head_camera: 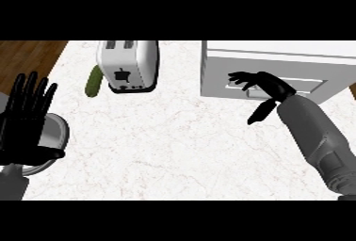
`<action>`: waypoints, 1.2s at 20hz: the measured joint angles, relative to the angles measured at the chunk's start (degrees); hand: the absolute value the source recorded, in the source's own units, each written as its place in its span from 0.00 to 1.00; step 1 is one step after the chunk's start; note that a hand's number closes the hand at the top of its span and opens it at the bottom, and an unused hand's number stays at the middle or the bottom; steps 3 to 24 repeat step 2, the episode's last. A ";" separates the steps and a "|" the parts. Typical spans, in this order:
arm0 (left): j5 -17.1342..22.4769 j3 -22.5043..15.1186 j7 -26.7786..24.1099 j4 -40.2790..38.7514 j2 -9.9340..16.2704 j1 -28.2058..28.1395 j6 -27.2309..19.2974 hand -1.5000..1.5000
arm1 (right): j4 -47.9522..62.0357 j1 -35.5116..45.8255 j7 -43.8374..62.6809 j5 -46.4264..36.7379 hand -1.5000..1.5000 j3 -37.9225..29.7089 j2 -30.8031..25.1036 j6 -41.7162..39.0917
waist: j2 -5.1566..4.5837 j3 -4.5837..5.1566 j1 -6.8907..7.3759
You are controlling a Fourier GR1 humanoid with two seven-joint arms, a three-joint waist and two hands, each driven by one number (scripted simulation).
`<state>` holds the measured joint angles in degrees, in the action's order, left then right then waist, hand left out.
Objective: Pick up the cup, place it into the drawer and close the drawer
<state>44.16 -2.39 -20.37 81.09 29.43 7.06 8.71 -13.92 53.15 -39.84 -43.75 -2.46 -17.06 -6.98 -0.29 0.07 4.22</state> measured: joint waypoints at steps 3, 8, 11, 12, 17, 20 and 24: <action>-0.45 -0.12 -0.39 -0.30 -0.37 0.11 0.04 0.00 | 0.96 0.25 -1.05 0.29 0.00 -0.35 -0.22 -0.56 | -0.16 -0.10 0.16; -0.45 -0.12 -0.39 -0.30 -0.37 0.11 0.04 0.00 | 0.96 0.25 -1.05 0.29 0.00 -0.35 -0.22 -0.56 | -0.16 -0.10 0.16; -0.45 -0.12 -0.39 -0.30 -0.37 0.11 0.04 0.00 | 0.96 0.25 -1.05 0.29 0.00 -0.35 -0.22 -0.56 | -0.16 -0.10 0.16; -0.45 -0.12 -0.39 -0.30 -0.37 0.11 0.04 0.00 | 0.96 0.25 -1.05 0.29 0.00 -0.35 -0.22 -0.56 | -0.16 -0.10 0.16; -0.45 -0.12 -0.39 -0.30 -0.37 0.11 0.04 0.00 | 0.96 0.25 -1.05 0.29 0.00 -0.35 -0.22 -0.56 | -0.16 -0.10 0.16; -0.45 -0.12 -0.39 -0.30 -0.37 0.11 0.04 0.00 | 0.96 0.25 -1.05 0.29 0.00 -0.35 -0.22 -0.56 | -0.16 -0.10 0.16; -0.45 -0.12 -0.39 -0.30 -0.37 0.11 0.04 0.00 | 0.96 0.25 -1.05 0.29 0.00 -0.35 -0.22 -0.56 | -0.16 -0.10 0.16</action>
